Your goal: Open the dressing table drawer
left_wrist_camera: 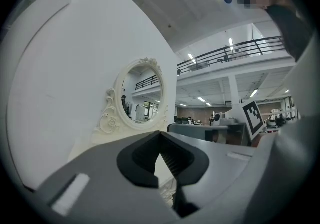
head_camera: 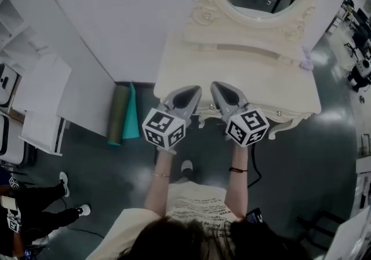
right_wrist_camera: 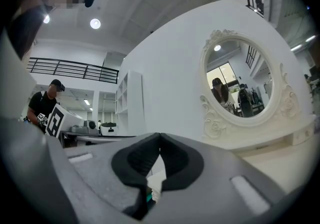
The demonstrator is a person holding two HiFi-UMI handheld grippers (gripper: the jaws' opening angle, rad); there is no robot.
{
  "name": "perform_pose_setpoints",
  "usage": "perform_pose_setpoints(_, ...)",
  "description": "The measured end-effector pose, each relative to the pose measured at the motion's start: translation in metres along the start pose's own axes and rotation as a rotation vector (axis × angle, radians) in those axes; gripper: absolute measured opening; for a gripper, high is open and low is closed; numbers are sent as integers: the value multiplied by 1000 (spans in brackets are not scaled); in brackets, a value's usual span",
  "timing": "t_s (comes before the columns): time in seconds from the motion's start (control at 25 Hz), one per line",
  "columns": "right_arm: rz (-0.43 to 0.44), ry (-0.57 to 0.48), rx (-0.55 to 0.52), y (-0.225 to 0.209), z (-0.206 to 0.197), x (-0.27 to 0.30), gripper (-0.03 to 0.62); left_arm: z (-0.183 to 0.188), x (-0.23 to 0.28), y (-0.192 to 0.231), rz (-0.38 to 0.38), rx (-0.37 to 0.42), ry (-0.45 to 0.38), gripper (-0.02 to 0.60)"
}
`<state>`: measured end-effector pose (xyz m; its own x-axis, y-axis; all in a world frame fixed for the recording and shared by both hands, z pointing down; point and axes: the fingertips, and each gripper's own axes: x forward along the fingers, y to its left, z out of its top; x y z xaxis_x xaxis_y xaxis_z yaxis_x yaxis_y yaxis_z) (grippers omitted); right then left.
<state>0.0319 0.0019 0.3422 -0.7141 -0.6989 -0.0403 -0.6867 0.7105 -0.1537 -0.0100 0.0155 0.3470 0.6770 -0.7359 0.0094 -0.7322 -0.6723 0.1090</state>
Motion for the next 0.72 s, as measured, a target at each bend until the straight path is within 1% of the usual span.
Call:
perform_pose_setpoints(0.56, -26, 20, -1, -14, -4, 55, 3, 5, 19, 52, -37, -15, -4, -3)
perform_pose_setpoints(0.72, -45, 26, 0, -16, -5, 63, 3, 5, 22, 61, -53, -22, 0, -3)
